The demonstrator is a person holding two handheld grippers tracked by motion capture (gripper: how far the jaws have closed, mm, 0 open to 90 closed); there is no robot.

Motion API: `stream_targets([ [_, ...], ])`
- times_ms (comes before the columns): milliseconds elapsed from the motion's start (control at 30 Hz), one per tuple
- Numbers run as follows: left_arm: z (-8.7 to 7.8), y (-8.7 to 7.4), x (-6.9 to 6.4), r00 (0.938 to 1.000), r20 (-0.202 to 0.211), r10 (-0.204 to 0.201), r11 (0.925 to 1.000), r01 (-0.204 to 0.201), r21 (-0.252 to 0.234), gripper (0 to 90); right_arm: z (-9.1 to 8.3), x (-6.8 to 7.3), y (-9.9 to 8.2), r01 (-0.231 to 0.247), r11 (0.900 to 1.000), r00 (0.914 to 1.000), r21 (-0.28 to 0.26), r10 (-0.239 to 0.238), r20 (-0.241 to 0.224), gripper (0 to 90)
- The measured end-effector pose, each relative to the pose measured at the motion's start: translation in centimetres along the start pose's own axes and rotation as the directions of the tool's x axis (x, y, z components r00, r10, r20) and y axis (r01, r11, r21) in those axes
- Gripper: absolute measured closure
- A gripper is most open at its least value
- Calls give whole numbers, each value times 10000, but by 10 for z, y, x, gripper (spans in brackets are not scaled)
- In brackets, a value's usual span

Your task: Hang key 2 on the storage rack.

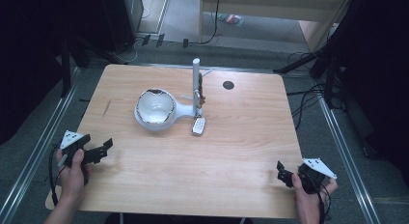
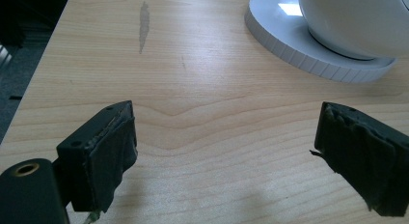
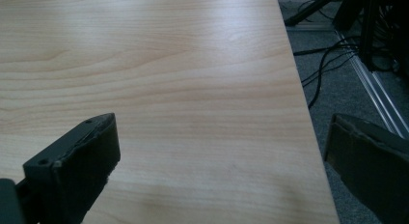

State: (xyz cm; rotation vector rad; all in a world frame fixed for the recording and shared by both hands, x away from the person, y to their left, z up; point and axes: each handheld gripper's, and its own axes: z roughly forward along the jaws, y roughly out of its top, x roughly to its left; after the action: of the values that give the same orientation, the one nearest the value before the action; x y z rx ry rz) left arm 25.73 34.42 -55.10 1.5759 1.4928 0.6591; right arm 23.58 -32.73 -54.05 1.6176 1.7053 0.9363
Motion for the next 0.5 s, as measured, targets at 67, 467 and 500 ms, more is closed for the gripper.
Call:
stream_targets([
  [67, 0, 0, 0, 10000, 2, -13, 10000, 13, 0, 80, -3, -3, -3, -52, 10000, 10000, -19, 52, 22, 0],
  [467, 0, 0, 0, 10000, -6, -12, 10000, 12, 7, 80, -11, -11, -15, -274, 9990, 9992, -340, 264, -314, 0],
  [500, 0, 0, 0, 10000, -11, -24, 10000, 24, 23, 80, -11, -10, -15, -227, 9990, 9993, -382, 215, -301, 0],
])
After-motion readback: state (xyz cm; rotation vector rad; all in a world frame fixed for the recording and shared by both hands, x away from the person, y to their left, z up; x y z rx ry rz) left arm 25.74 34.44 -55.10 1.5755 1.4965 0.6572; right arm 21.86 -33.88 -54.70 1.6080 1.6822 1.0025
